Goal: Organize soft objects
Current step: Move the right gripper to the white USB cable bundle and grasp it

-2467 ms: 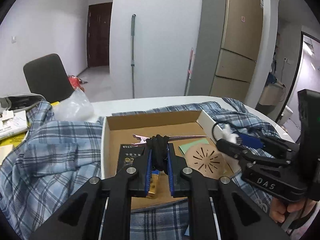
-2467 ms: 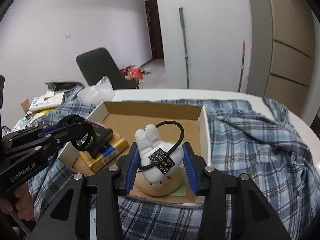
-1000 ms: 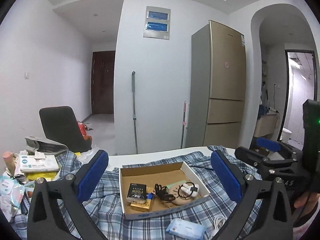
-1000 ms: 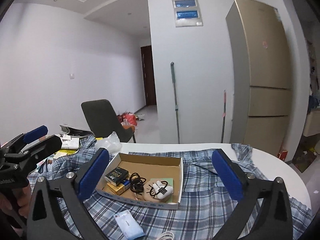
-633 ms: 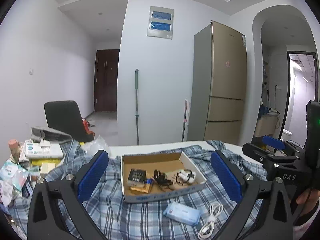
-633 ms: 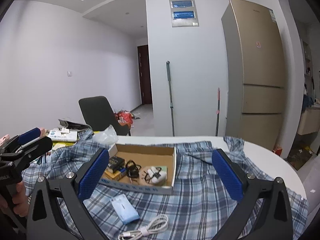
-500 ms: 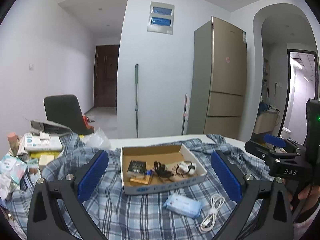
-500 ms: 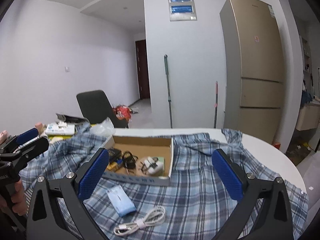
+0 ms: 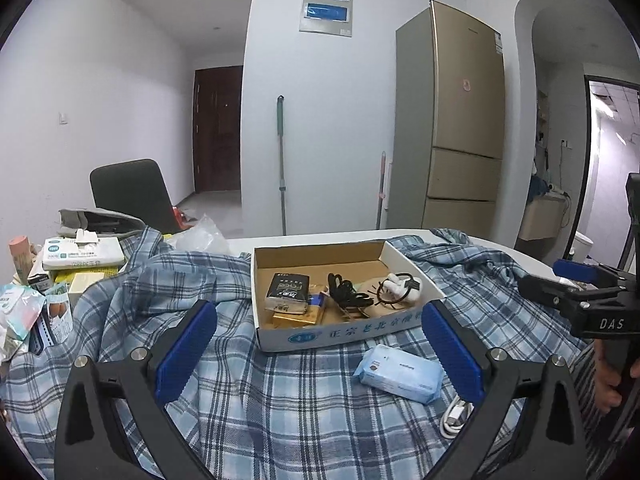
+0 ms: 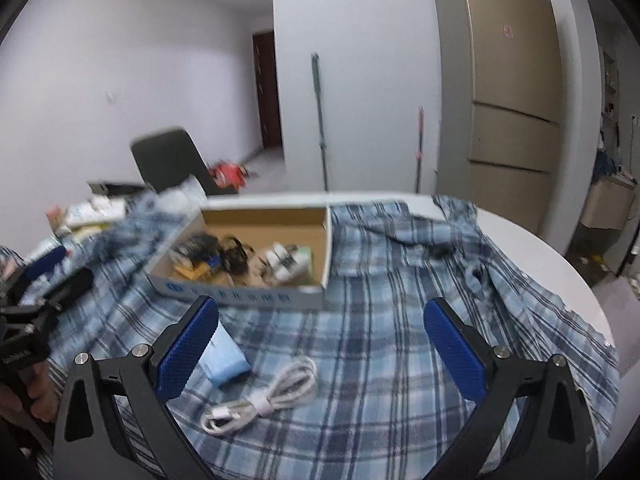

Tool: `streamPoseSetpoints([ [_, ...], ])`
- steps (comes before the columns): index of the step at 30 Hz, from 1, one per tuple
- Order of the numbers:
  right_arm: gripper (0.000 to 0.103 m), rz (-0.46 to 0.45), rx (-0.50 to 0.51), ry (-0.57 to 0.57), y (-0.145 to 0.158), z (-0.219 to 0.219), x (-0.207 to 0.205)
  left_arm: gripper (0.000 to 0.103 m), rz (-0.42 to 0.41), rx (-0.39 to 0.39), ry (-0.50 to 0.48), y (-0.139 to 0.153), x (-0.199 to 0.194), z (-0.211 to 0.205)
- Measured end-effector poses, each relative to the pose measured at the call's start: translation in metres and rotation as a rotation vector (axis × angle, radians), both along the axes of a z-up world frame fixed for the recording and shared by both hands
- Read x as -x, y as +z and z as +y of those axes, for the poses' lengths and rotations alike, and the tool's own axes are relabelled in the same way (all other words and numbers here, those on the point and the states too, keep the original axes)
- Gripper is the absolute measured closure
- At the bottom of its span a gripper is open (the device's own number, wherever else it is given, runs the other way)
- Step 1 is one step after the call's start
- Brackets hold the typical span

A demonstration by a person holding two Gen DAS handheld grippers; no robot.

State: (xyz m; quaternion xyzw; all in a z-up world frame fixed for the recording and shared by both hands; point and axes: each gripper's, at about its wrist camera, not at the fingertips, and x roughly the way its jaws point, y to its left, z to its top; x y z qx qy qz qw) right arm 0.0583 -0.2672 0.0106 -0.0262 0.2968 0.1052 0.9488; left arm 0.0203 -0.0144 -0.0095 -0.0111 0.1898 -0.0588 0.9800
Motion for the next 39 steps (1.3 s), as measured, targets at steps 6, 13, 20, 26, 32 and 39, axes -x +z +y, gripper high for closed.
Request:
streamPoseSetpoints([
  [6,0.001,0.081,0.002,0.022,-0.015,0.009,-0.001,0.0,0.018,0.002,0.016,-0.011,-0.007,0.004],
  [13,0.006,0.128,0.008,0.052,-0.022,0.019,0.007,0.0,-0.003,-0.019,0.034,-0.011,-0.004,0.002],
  [20,0.014,0.206,-0.026,0.078,-0.037,0.026,0.013,0.0,-0.009,0.024,0.049,-0.01,-0.004,0.012],
  [26,0.029,0.322,-0.012,0.092,-0.057,0.042,0.003,0.0,0.006,0.011,0.044,-0.013,-0.007,0.009],
  [32,0.043,0.382,0.008,0.059,-0.071,0.047,-0.008,0.0,-0.004,0.023,0.054,-0.011,-0.005,0.011],
  [39,0.055,0.402,0.078,0.035,-0.083,0.055,-0.017,0.0,0.015,0.04,0.061,-0.013,-0.008,0.014],
])
